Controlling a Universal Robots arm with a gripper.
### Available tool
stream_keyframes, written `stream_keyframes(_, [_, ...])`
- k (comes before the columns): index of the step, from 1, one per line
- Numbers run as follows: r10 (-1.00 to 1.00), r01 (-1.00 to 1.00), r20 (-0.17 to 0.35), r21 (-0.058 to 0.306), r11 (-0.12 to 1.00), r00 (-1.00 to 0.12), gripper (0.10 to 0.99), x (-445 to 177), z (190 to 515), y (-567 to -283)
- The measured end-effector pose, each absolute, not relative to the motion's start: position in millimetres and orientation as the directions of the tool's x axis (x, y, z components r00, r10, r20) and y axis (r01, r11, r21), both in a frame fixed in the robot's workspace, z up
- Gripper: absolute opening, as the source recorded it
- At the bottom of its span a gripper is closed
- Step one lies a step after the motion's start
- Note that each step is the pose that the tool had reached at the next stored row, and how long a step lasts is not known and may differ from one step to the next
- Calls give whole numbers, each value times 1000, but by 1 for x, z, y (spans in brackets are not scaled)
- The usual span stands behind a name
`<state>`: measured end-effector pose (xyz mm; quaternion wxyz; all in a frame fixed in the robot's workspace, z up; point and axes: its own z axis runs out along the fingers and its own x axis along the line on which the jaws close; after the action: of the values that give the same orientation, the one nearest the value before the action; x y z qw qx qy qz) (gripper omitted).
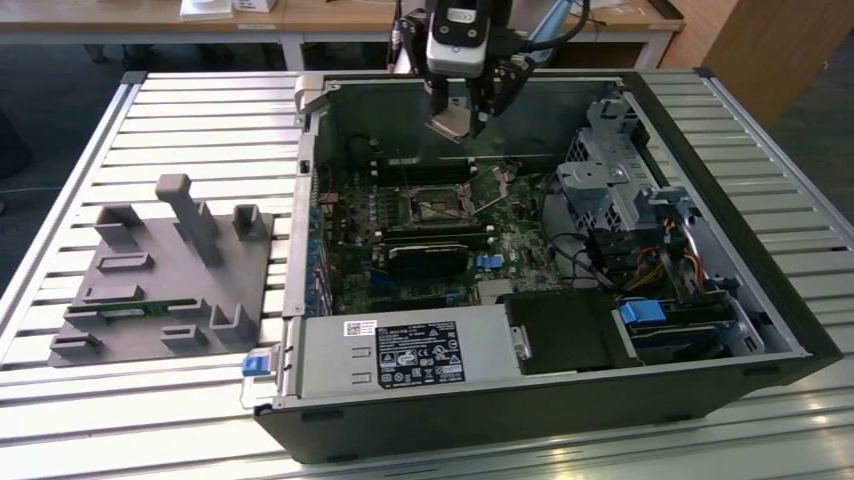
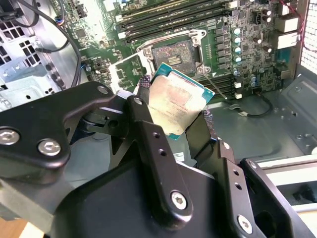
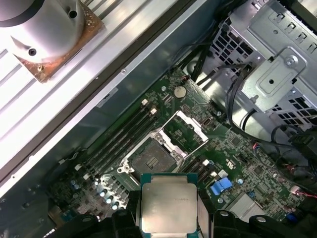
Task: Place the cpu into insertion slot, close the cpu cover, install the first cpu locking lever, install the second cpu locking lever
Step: 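Place the cpu into insertion slot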
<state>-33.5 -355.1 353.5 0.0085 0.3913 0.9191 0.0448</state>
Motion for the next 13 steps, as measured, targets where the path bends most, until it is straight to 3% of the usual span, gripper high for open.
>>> stream_keyframes(13, [755,753,20,89,652,-656,541,-34,353,-355])
